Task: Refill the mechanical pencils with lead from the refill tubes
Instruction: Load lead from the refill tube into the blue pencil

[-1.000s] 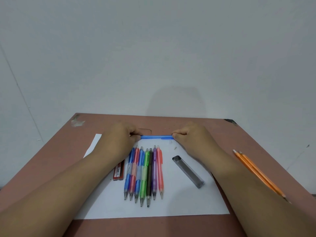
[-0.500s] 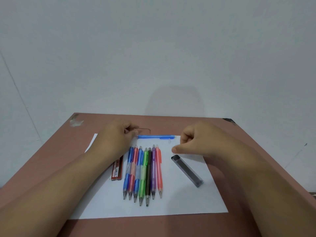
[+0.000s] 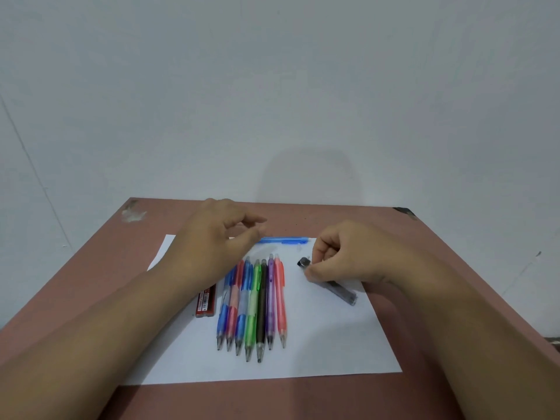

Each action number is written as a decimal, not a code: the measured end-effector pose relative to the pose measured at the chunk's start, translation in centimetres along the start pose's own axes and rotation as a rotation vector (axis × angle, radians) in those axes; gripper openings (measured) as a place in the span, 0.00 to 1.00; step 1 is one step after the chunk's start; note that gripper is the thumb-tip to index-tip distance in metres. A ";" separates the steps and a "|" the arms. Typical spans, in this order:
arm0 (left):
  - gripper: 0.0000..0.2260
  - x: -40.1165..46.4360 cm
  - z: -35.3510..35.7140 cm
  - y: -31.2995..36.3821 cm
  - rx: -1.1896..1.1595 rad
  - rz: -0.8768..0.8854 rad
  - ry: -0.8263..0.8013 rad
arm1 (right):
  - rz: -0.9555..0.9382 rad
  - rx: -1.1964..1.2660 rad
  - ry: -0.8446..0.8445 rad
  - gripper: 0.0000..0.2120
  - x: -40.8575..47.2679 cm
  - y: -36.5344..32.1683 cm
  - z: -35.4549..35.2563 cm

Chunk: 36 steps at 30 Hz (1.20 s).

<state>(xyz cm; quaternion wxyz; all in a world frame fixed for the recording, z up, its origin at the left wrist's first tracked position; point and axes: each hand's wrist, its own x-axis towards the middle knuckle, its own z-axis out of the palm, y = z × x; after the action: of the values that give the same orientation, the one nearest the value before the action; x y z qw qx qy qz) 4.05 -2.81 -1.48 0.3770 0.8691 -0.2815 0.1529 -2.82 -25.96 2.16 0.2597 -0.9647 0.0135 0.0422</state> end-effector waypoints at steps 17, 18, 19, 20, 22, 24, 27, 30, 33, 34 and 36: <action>0.08 -0.5 -0.1 1.9 -0.498 0.015 -0.019 | -0.358 0.367 0.229 0.11 0.2 -1.1 2.0; 0.08 -0.5 -0.1 2.0 -0.505 -0.006 -0.007 | -0.361 0.346 0.220 0.11 0.2 -1.1 2.1; 0.08 -0.4 -0.2 2.0 -0.505 -0.019 0.003 | -0.362 0.322 0.216 0.12 0.1 -1.1 2.1; 0.08 -0.5 -0.2 2.0 -0.498 -0.022 0.009 | -0.362 0.304 0.218 0.12 0.1 -1.1 2.1; 0.09 -0.5 -0.3 2.1 -0.491 -0.023 0.025 | -0.382 0.288 0.227 0.14 -0.1 -1.3 2.1; 0.10 -0.5 -0.3 2.3 -0.495 -0.018 0.044 | -0.438 0.285 0.268 0.16 -0.2 -1.4 2.2; 0.08 -0.6 -0.4 2.4 -0.504 -0.015 0.085 | -0.511 0.324 0.336 0.15 -0.3 -1.5 2.2; 0.07 -0.8 -0.7 2.9 -0.428 0.005 0.150 | -0.540 0.338 0.344 0.14 -0.5 -1.7 2.3; 0.06 -1.0 -1.2 3.3 -0.422 0.037 0.162 | -0.536 0.395 0.401 0.14 -0.6 -2.1 2.5; 0.07 -1.0 -1.1 3.3 -0.446 0.032 0.150 | -0.537 0.399 0.416 0.15 -0.6 -2.2 2.5; 0.10 -1.1 -0.9 3.1 -0.451 0.027 0.128 | -0.537 0.418 0.415 0.16 -0.6 -2.3 2.5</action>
<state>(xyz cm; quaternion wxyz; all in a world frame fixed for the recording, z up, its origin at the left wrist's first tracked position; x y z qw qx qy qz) 1.31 -3.44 0.38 0.5765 0.7477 -0.2955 0.1459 -3.51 -22.71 1.18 0.4440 -0.8483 -0.1789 -0.2266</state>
